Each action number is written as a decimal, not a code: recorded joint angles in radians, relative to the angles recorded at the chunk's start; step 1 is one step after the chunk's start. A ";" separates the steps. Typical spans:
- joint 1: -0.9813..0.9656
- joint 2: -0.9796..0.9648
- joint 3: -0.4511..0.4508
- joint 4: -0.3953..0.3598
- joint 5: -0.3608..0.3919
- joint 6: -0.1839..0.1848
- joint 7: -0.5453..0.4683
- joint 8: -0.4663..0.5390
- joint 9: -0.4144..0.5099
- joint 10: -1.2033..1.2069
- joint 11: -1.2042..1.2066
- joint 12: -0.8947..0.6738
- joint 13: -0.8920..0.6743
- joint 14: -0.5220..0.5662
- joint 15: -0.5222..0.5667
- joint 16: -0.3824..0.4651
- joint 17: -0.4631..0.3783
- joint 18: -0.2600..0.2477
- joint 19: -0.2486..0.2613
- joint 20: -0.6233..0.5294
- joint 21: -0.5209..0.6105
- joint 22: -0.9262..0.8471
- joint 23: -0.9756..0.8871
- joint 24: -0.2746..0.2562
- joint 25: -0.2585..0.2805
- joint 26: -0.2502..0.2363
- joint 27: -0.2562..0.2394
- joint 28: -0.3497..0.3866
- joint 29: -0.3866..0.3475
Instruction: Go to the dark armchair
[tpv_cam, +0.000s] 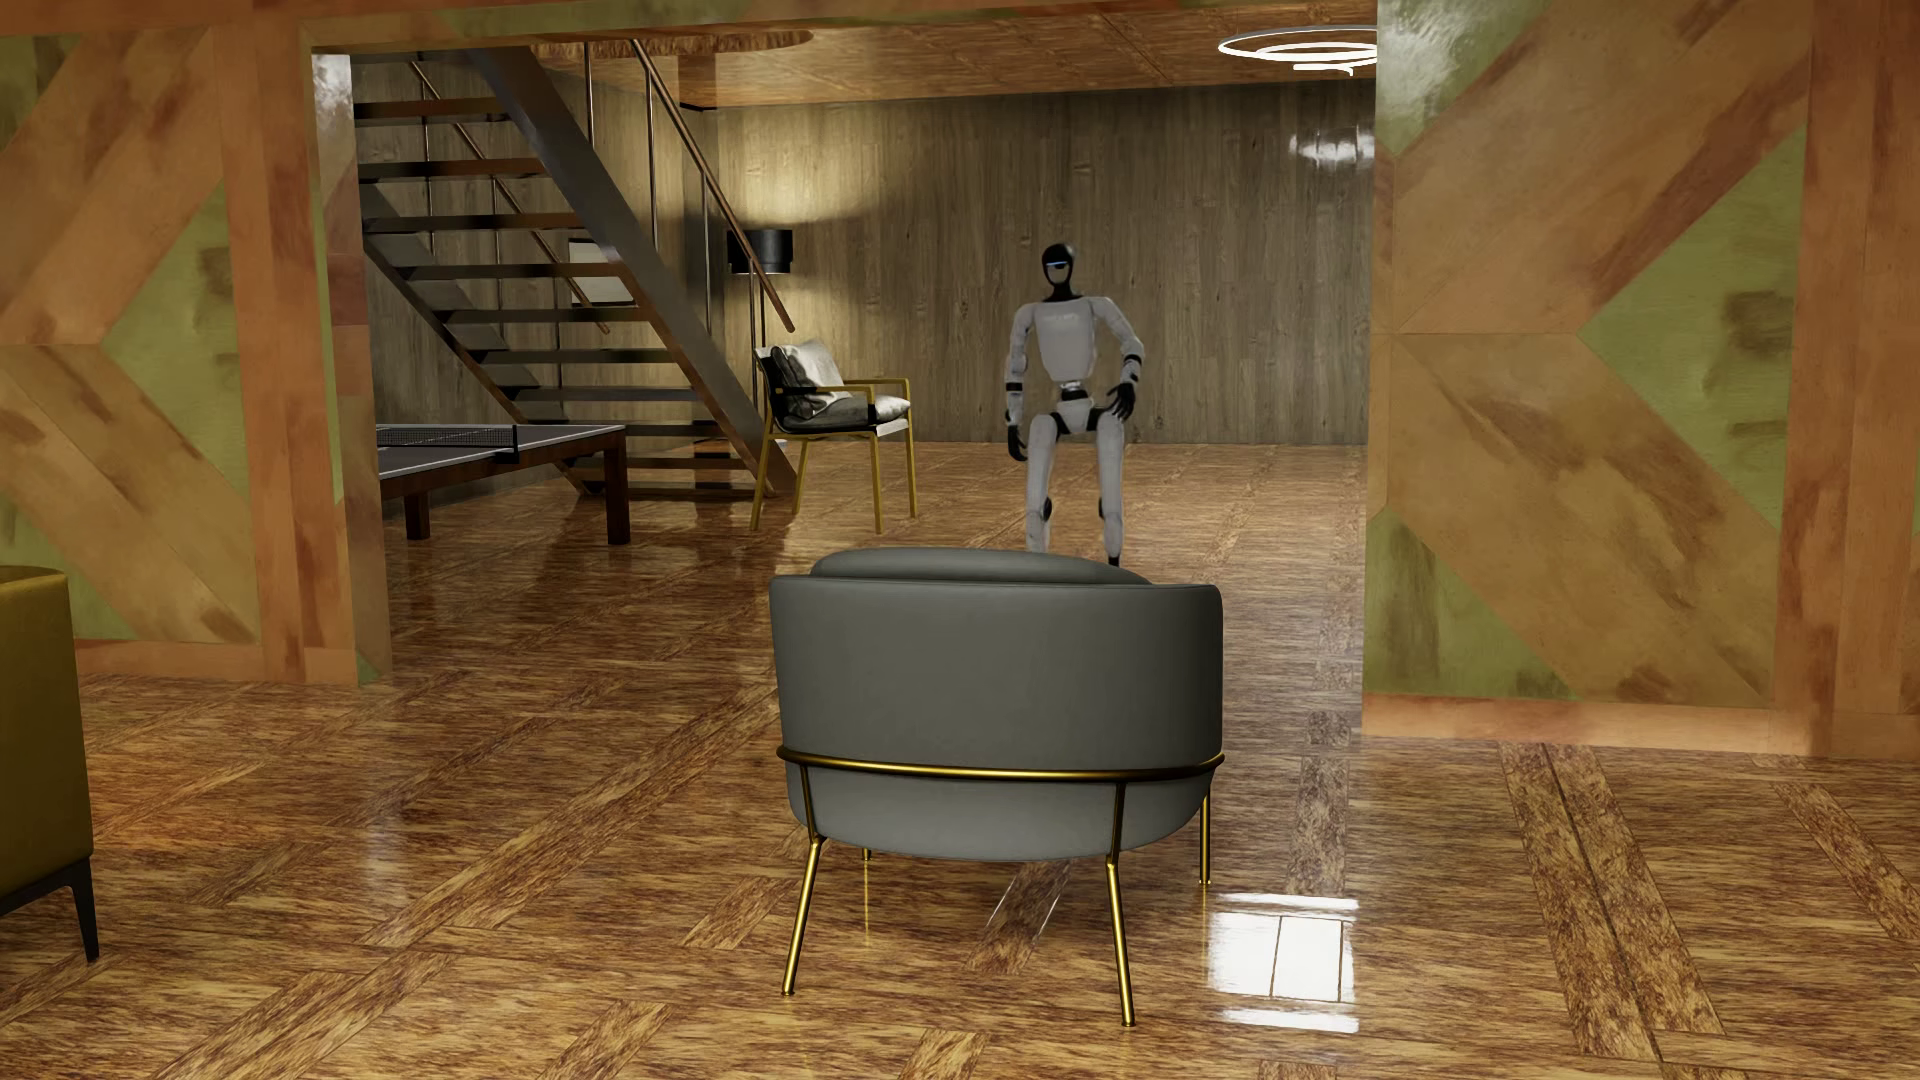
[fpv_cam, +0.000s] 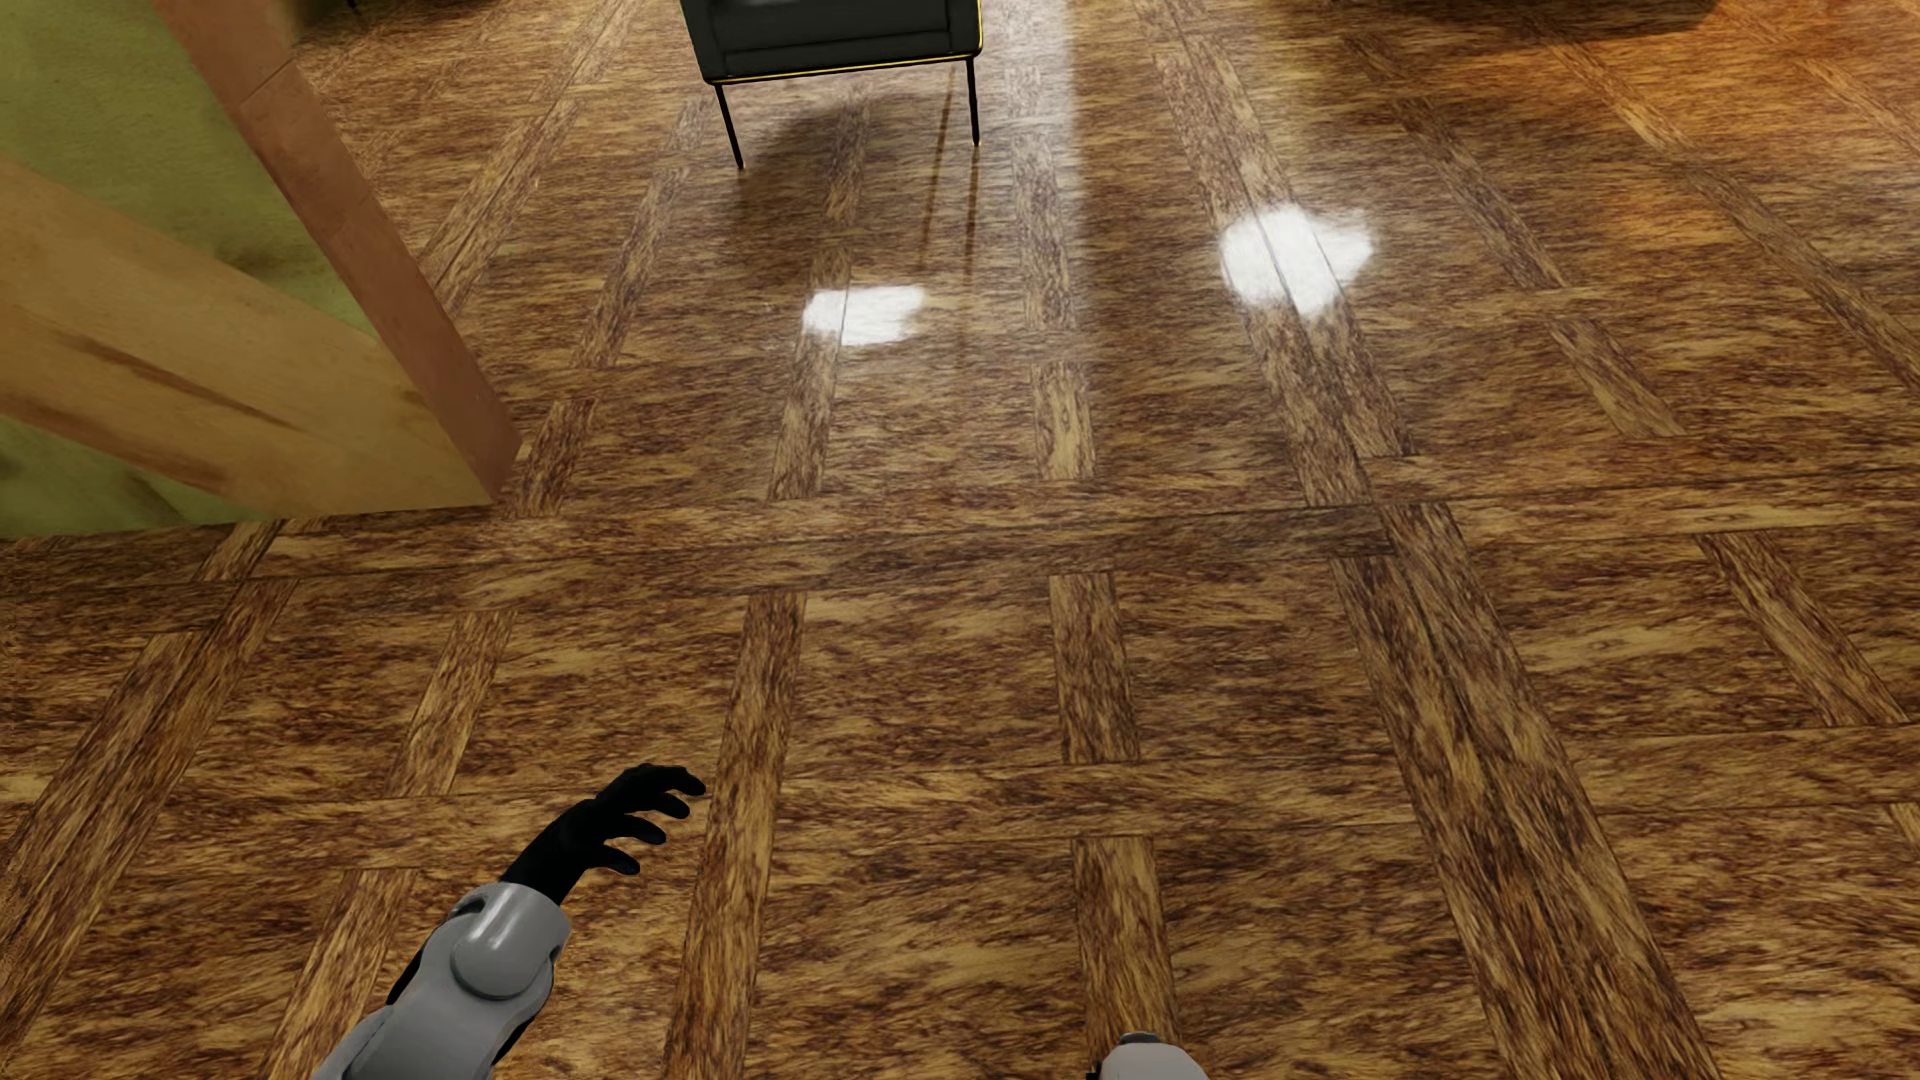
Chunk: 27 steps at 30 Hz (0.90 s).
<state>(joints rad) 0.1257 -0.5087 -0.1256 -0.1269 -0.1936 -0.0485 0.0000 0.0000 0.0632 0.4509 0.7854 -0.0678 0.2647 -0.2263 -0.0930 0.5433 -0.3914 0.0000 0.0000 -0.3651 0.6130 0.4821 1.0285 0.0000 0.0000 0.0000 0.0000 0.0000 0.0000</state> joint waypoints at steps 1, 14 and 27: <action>0.010 0.001 -0.001 0.006 -0.005 0.001 0.000 0.000 -0.012 0.000 -0.145 -0.009 -0.003 -0.013 0.024 -0.005 0.002 0.000 0.000 -0.001 0.012 0.001 0.018 0.000 0.000 0.000 0.000 0.000 0.000; -0.299 0.174 0.183 0.152 0.013 0.026 0.000 0.000 -0.023 0.656 -0.125 0.370 -0.173 0.497 0.019 -0.165 -0.056 0.000 0.000 -0.389 -0.231 0.315 -0.110 0.000 0.000 0.000 0.000 0.000 0.000; -0.357 0.418 0.230 0.122 0.070 0.051 0.000 0.000 0.011 -0.017 -0.182 0.328 -0.374 0.329 -0.073 -0.120 -0.118 0.000 0.000 -0.381 -0.241 0.137 -0.233 0.000 0.000 0.000 0.000 0.000 0.000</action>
